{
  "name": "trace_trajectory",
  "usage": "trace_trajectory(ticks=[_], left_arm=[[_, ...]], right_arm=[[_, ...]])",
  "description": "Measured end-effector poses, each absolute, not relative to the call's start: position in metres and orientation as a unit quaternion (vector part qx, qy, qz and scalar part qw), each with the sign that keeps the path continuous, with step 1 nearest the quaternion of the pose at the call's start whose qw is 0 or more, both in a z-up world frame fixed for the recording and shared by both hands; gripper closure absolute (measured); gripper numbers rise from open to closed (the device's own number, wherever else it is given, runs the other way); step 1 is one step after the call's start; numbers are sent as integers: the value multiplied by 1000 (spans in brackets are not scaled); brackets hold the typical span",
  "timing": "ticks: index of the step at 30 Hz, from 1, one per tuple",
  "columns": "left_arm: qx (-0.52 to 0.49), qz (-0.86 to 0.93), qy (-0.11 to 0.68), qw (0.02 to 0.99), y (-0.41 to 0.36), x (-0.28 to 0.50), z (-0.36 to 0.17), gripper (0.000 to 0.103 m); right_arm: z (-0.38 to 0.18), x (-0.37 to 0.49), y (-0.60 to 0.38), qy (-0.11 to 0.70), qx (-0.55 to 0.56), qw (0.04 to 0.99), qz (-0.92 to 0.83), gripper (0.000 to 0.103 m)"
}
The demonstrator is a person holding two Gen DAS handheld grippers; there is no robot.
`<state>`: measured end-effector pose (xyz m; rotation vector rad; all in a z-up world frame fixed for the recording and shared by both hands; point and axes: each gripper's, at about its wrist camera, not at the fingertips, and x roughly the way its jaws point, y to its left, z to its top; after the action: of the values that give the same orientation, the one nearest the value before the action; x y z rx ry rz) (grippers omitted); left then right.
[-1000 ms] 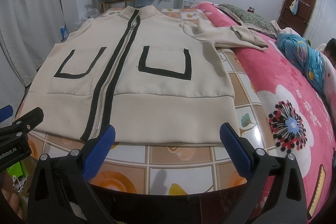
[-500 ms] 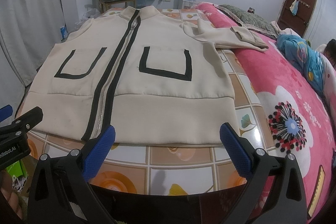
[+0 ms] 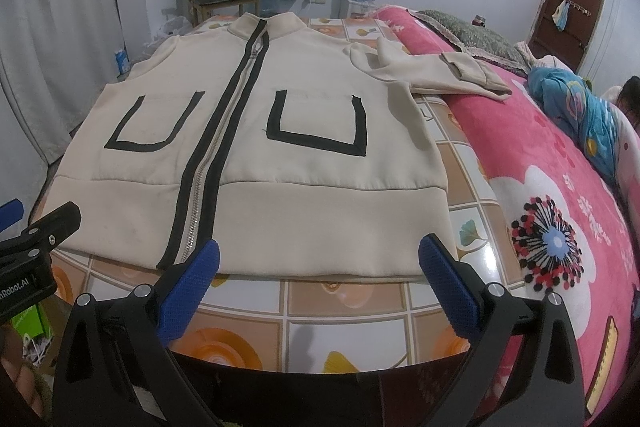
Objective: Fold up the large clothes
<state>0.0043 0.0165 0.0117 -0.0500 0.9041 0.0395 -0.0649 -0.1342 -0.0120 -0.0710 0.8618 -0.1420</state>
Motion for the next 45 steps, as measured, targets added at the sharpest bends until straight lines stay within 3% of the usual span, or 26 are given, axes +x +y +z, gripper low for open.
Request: trace_trajectory(ticks=[36,45], left_arm=[[-47,9,410,911,47,-11,17,7],[-21,-9,453,891,39,25,0,7]], right_arm=[[8,-86,-112,392,-59,913,-98,6],[14,-72,-116,406,-44,907,-96,6]])
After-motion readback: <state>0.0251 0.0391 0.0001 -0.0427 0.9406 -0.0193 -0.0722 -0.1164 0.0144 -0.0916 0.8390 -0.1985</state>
